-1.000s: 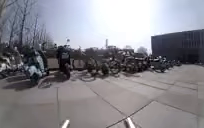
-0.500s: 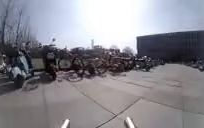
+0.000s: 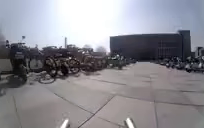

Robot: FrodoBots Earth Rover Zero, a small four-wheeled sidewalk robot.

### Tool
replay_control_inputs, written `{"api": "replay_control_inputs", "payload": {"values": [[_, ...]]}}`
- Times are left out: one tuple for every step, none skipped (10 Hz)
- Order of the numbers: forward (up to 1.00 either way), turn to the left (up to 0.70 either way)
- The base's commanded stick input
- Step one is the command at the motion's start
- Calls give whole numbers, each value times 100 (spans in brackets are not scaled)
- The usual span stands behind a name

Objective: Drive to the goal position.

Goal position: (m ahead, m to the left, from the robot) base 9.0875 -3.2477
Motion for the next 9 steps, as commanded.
{"api": "replay_control_inputs", "payload": {"values": [[0,-100],[0,-100],[0,-100],[0,-100],[0,-100],[0,-100],[0,-82],[67,-23],[100,0]]}}
